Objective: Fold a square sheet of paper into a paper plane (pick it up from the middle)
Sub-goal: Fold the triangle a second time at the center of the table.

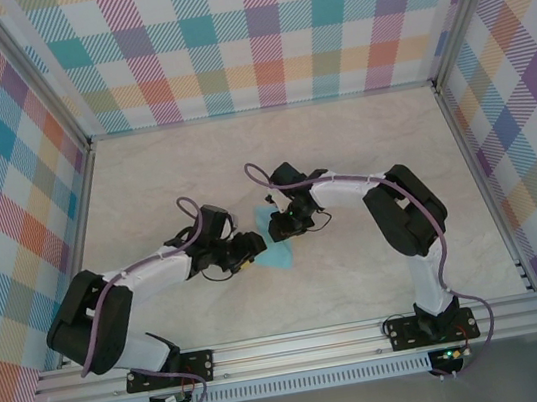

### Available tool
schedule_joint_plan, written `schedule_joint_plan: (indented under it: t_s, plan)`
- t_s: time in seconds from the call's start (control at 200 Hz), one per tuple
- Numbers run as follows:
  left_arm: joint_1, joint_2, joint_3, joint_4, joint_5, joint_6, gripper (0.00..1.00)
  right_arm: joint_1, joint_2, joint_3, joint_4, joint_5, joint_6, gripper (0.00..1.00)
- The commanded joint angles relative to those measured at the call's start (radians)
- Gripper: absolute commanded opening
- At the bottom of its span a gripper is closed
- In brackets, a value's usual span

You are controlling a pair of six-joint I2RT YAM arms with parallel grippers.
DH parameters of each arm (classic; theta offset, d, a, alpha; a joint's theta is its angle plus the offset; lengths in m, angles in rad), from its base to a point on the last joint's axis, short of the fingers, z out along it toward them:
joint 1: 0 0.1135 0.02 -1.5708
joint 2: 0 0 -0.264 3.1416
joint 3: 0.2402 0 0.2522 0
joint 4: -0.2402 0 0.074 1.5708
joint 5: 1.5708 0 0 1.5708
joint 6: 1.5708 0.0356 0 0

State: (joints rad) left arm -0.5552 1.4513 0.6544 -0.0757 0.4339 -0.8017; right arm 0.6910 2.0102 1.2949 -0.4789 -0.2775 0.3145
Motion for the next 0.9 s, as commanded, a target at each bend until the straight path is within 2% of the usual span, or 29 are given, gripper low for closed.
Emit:
schedule_joint_plan:
  t_s: [0.0, 0.255, 0.515, 0.895]
  plan:
    - [-0.011, 0.024, 0.035, -0.019, -0.01, 0.038, 0.54, 0.005, 0.114, -0.068, -0.025, 0.066, 0.011, 0.3]
    - [-0.014, 0.058, 0.047, -0.051, -0.046, 0.053, 0.55, 0.005, 0.115, -0.068, -0.025, 0.066, 0.011, 0.3]
    - [-0.025, 0.093, 0.059, -0.04, -0.024, 0.062, 0.56, 0.004, 0.115, -0.066, -0.027, 0.067, 0.013, 0.3]
    - [-0.027, 0.098, 0.06, -0.009, 0.015, 0.06, 0.47, 0.004, 0.118, -0.064, -0.029, 0.069, 0.015, 0.3]
